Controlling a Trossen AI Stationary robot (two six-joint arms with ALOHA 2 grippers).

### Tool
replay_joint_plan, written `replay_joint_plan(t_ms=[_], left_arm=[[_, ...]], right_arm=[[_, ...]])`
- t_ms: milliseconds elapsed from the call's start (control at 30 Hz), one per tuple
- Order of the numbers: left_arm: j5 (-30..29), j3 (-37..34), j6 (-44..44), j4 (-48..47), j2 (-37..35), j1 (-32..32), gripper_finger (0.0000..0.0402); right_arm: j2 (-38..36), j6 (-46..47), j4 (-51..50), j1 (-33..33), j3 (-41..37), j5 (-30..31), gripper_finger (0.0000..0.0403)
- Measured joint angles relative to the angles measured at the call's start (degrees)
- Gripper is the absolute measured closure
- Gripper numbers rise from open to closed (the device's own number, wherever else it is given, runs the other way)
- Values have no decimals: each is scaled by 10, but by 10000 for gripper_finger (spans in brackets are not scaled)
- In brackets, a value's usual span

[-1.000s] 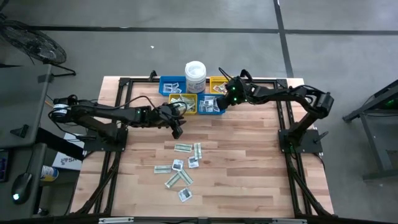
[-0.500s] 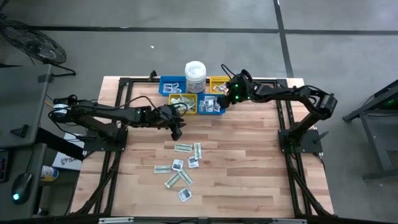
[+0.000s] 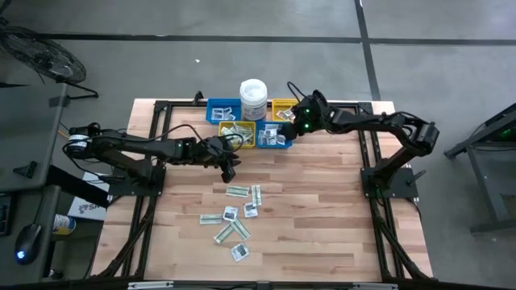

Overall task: Pick & Place First Aid Supplies
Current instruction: Put the green bandage pad into the left yellow bin

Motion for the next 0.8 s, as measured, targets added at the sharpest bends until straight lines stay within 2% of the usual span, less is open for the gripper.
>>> replay_joint_plan(t_ms=[300,533,667,800], left_arm=[[5,0,0,0,0,0,293],[66,0,29,5,8,0,293],[79,0,30,-34,14,0,293],[94,-1,-8,-126,17,-6,293]], right_arm=[[0,33,98,43,0,-3,206],[0,16,92,108,0,7,206],[0,17,89,154,0,39,206],[0,43,73,195,0,93,206]])
